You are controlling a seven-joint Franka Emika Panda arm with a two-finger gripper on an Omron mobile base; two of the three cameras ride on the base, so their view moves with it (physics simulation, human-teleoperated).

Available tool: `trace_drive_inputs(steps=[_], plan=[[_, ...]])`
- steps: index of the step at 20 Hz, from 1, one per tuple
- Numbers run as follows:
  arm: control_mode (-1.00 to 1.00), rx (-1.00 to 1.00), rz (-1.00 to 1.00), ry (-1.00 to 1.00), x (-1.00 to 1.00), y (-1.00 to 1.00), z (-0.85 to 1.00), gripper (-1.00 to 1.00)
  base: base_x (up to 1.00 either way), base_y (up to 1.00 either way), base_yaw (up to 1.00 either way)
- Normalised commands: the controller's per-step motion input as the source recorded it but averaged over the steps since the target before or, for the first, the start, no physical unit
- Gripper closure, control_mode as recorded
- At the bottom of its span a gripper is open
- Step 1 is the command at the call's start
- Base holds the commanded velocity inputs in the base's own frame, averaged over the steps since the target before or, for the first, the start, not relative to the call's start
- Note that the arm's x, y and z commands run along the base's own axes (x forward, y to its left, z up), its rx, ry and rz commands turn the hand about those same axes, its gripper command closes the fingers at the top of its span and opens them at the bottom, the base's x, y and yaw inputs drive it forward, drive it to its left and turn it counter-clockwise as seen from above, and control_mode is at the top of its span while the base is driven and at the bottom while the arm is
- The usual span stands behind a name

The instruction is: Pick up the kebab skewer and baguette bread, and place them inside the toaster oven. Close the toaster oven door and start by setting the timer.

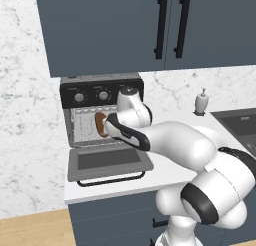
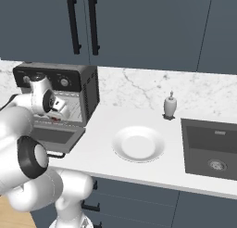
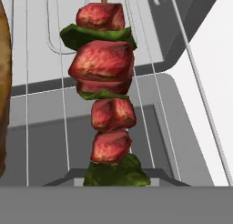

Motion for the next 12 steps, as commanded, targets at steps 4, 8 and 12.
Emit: trace_drive_inputs(steps=[4,8,12], plan=[[-1.0,0.0,0.0,0.0,0.26,0.04,-0.02,1.0,0.0,0.0,0.0],[-1.0,0.0,0.0,0.0,0.02,0.09,-0.21,1.0,0.0,0.0,0.0],[-1.0,-0.04,0.0,-0.02,0.0,0.04,-0.2,-1.0,0.0,0.0,0.0]])
